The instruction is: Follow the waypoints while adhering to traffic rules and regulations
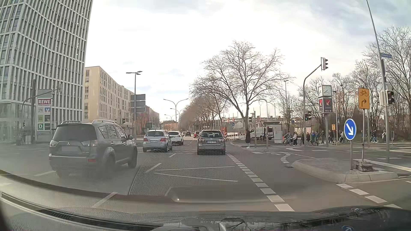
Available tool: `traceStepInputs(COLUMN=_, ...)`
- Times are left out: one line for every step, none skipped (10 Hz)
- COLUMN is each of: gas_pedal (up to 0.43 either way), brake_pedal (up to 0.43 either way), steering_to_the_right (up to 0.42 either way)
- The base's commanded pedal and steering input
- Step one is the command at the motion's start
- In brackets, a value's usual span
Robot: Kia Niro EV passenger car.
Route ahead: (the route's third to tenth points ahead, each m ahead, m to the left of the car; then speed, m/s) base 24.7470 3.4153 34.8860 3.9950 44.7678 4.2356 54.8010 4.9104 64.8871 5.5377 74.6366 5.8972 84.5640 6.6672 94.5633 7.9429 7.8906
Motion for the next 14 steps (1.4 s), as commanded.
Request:
traceStepInputs(gas_pedal=0.197, brake_pedal=0.0, steering_to_the_right=-0.014)
traceStepInputs(gas_pedal=0.197, brake_pedal=0.0, steering_to_the_right=-0.013)
traceStepInputs(gas_pedal=0.197, brake_pedal=0.0, steering_to_the_right=-0.013)
traceStepInputs(gas_pedal=0.197, brake_pedal=0.0, steering_to_the_right=-0.013)
traceStepInputs(gas_pedal=0.197, brake_pedal=0.0, steering_to_the_right=-0.013)
traceStepInputs(gas_pedal=0.197, brake_pedal=0.0, steering_to_the_right=-0.013)
traceStepInputs(gas_pedal=0.197, brake_pedal=0.0, steering_to_the_right=-0.014)
traceStepInputs(gas_pedal=0.197, brake_pedal=0.0, steering_to_the_right=-0.014)
traceStepInputs(gas_pedal=0.197, brake_pedal=0.0, steering_to_the_right=-0.014)
traceStepInputs(gas_pedal=0.197, brake_pedal=0.0, steering_to_the_right=-0.014)
traceStepInputs(gas_pedal=0.197, brake_pedal=0.0, steering_to_the_right=-0.013)
traceStepInputs(gas_pedal=0.197, brake_pedal=0.0, steering_to_the_right=-0.012)
traceStepInputs(gas_pedal=0.197, brake_pedal=0.0, steering_to_the_right=-0.01)
traceStepInputs(gas_pedal=0.197, brake_pedal=0.0, steering_to_the_right=-0.009)
